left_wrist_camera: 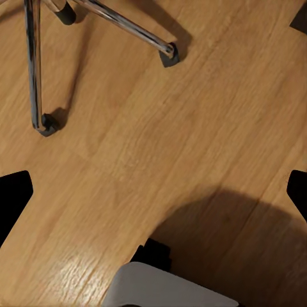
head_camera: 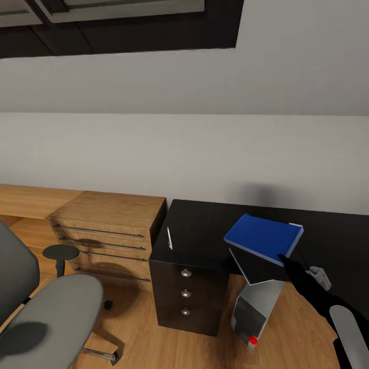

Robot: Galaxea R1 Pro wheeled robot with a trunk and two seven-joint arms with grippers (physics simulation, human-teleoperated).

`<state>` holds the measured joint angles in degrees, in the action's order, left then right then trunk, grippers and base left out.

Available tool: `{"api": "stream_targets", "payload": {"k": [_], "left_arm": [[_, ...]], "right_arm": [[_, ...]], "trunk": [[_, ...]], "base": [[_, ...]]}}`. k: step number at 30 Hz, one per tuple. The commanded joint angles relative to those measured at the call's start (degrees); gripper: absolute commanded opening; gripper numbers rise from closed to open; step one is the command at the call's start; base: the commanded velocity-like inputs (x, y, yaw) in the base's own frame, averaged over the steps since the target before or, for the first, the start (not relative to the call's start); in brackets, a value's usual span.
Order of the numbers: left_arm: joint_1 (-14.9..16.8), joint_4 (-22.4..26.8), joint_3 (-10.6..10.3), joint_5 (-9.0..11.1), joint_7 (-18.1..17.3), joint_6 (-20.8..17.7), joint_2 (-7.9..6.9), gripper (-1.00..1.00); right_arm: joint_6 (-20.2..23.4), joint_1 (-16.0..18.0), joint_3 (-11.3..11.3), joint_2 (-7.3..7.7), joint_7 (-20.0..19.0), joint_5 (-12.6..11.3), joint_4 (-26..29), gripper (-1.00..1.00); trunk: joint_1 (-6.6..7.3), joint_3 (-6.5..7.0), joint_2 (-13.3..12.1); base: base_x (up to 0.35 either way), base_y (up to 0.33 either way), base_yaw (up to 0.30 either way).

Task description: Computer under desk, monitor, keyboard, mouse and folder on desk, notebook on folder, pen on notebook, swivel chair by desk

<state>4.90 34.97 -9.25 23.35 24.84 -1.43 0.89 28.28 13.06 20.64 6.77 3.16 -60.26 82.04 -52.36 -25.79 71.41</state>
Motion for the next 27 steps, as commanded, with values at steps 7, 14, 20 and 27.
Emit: {"api": "stream_targets", "payload": {"k": [7,14,20,27], "left_arm": [[0.0,0.1,-0.3,0.4,0.5,-0.2,-0.08,1.00],[0.0,0.1,-0.3,0.4,0.5,-0.2,-0.04,1.00],[0.0,0.1,-0.3,0.4,0.5,-0.2,-0.01,1.00],[0.0,0.1,-0.3,0.4,0.5,-0.2,-0.01,1.00]], "right_arm": [[0.3,0.0,0.0,0.00,0.3,-0.5,0.1,-1.00],[0.3,0.1,0.0,0.00,0.4,-0.5,0.0,-1.00],[0.3,0.1,0.0,0.00,0.3,-0.5,0.0,-1.00],[0.3,0.1,0.0,0.00,0.3,-0.5,0.0,-1.00]], "trunk": [[0.00,-0.06,0.0],[0.00,-0.06,0.0],[0.00,-0.06,0.0],[0.00,-0.06,0.0]], "base": [[0.000,0.000,-0.114],[0.000,0.000,-0.253],[0.000,0.000,-0.263],[0.000,0.000,-0.263]]}}
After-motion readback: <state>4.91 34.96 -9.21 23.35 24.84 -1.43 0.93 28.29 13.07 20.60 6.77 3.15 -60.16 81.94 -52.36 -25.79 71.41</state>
